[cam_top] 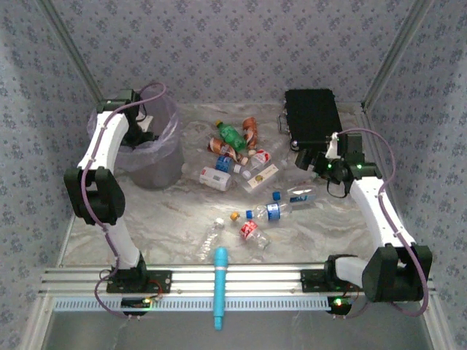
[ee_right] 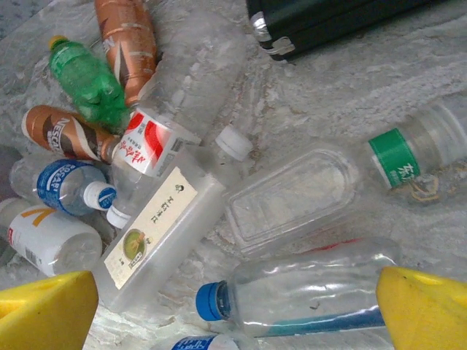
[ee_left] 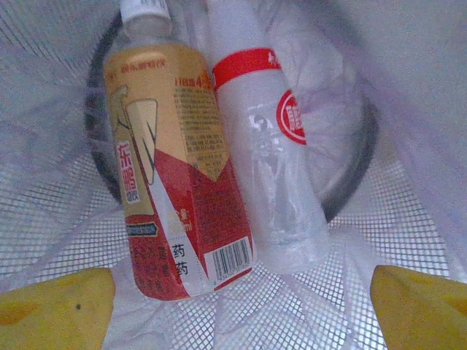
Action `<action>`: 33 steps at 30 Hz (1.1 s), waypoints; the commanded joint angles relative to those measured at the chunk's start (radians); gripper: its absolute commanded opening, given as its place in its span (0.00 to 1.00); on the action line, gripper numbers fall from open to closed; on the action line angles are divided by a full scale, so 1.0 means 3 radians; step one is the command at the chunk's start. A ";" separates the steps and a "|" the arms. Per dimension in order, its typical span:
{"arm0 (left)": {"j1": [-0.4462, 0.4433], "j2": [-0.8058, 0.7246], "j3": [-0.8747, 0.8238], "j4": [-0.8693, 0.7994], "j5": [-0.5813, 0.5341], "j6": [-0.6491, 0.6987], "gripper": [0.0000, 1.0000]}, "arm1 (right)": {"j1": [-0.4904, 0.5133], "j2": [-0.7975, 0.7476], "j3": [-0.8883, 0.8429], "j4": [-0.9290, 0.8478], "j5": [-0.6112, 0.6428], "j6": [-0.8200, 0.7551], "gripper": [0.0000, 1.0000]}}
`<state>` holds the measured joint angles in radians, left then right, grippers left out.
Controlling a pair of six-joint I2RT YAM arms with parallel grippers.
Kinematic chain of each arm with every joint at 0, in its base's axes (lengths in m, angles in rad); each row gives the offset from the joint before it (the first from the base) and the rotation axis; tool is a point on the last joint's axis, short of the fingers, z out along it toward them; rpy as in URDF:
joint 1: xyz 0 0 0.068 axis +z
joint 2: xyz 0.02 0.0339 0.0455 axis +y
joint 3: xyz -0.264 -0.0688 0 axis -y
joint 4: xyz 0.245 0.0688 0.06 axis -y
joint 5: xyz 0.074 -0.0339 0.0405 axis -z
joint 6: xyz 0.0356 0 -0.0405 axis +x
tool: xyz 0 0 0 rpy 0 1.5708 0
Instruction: Put the plastic bottles in the bin
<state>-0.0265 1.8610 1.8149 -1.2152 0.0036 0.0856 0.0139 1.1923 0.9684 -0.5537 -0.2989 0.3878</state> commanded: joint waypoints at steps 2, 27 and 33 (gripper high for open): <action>-0.0022 -0.0134 0.0310 -0.0173 -0.0111 -0.0047 0.92 | -0.0098 -0.0092 -0.0059 -0.0220 0.0167 0.0188 1.00; -0.1067 -0.1717 0.0032 0.0364 -0.0464 -0.0445 0.98 | 0.0930 -0.0359 -0.0366 -0.0449 0.0506 0.0460 0.88; -0.1239 -0.1946 -0.0338 0.0461 -0.0255 -0.0636 0.96 | 0.1326 0.0136 0.0152 -0.1346 0.1133 0.0159 0.84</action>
<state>-0.3855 1.2903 1.7420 -1.1046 -0.0959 -0.0582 0.4171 1.1923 0.9722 -0.7563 -0.0845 0.5053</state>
